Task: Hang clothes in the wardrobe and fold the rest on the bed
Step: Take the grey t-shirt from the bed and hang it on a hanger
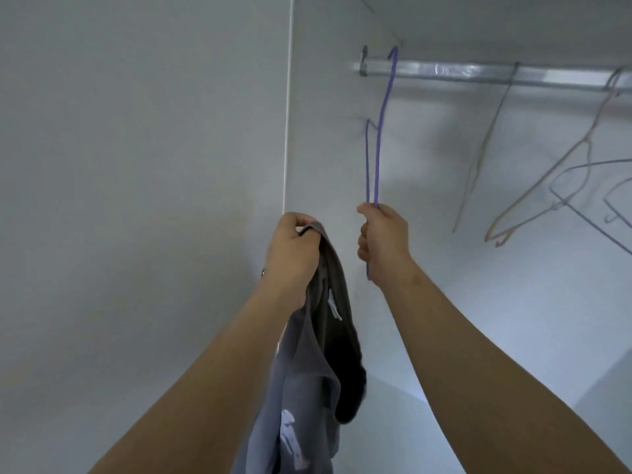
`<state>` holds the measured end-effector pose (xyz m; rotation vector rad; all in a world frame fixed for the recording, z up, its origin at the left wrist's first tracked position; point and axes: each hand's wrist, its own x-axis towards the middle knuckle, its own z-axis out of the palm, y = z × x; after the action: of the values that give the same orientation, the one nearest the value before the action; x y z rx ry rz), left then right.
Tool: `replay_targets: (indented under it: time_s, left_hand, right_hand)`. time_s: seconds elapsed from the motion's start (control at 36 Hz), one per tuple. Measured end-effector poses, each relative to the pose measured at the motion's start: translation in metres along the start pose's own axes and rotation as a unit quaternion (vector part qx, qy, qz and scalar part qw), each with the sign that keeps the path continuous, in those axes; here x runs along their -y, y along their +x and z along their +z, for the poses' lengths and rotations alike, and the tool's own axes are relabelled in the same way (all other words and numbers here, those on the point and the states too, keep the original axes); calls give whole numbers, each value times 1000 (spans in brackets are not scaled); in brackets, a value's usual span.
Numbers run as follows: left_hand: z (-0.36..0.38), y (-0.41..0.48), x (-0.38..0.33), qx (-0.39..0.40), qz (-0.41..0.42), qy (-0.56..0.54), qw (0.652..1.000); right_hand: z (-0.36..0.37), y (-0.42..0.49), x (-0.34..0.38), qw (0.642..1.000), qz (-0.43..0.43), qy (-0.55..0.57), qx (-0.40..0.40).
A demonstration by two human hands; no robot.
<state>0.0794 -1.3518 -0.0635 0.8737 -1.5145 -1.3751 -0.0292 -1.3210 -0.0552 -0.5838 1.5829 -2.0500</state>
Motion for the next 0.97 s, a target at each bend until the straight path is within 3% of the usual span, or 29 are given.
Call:
replay_targets:
  time_s: [0.39, 0.58, 0.72, 0.83, 0.97]
  left_hand:
    - [-16, -91, 29, 165, -160, -61, 971]
    - [10, -142, 34, 207, -299, -126, 923]
    - [26, -159, 29, 217, -324, -202, 899]
    - [31, -164, 23, 176, -333, -247, 893]
    - [44, -185, 17, 186, -306, -189, 914]
  right_hand:
    - [-99, -179, -61, 967, -18, -229, -111]
    - [-161, -236, -61, 937, 2, -338, -83]
    - [-201, -260, -52, 930, 34, -359, -75]
    - [-232, -279, -45, 931, 41, -350, -93]
    - [-257, -286, -42, 926, 40, -361, -103]
